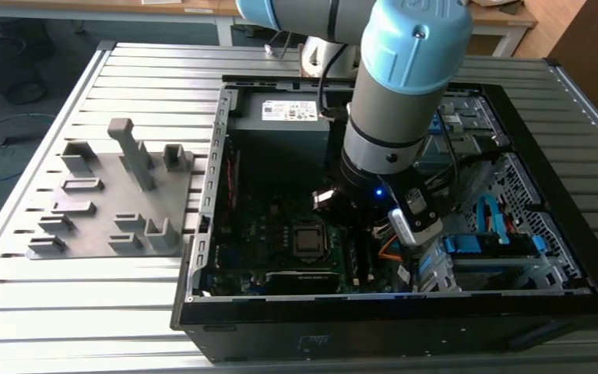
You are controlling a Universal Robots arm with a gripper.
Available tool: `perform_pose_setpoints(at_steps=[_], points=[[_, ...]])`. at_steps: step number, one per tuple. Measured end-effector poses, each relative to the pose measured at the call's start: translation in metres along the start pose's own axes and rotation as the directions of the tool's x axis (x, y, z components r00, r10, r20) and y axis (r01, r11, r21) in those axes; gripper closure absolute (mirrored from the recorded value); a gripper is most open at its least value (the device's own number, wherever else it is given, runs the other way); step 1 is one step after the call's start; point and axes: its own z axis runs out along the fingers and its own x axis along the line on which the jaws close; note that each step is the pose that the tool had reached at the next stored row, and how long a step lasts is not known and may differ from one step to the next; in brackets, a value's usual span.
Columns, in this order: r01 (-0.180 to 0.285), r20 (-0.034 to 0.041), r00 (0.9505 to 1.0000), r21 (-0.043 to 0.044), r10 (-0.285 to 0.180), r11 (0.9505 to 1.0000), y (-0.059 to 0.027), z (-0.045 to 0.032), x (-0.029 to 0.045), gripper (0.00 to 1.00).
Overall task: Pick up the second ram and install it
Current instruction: 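Insert the second ram into the second slot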
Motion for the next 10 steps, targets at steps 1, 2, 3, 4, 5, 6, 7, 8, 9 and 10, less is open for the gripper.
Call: perform_pose_setpoints(at_steps=[1,2,3,4,5,6,7,8,9,10], points=[[0.000,0.0000,1.0000,0.0000,0.000,1.0000,0.0000,0.0000,0.0000,0.86],[0.000,0.0001,1.0000,-0.0002,0.000,1.0000,0.0000,0.0002,0.0000,0.86],[0.000,0.0001,1.0000,-0.0002,0.000,1.0000,0.0000,0.0002,0.0000,0.86],[0.000,0.0001,1.0000,-0.0003,0.000,1.0000,0.0000,0.0002,0.0000,0.86],[0.000,0.0002,1.0000,-0.0008,0.000,1.0000,0.0001,0.0004,-0.0001,0.85],[0.000,0.0001,1.0000,-0.0007,0.000,1.0000,0.0001,0.0004,-0.0001,0.80],[0.000,0.0002,1.0000,-0.0006,0.000,1.0000,0.0001,0.0003,-0.0001,0.80],[0.000,0.0002,1.0000,-0.0005,0.000,1.0000,0.0001,0.0003,-0.0001,0.80],[0.000,0.0002,1.0000,-0.0004,0.000,1.0000,0.0001,0.0003,-0.0001,0.73],[0.000,0.0001,1.0000,-0.0002,0.000,1.0000,0.0000,-0.0001,-0.0001,0.73]])
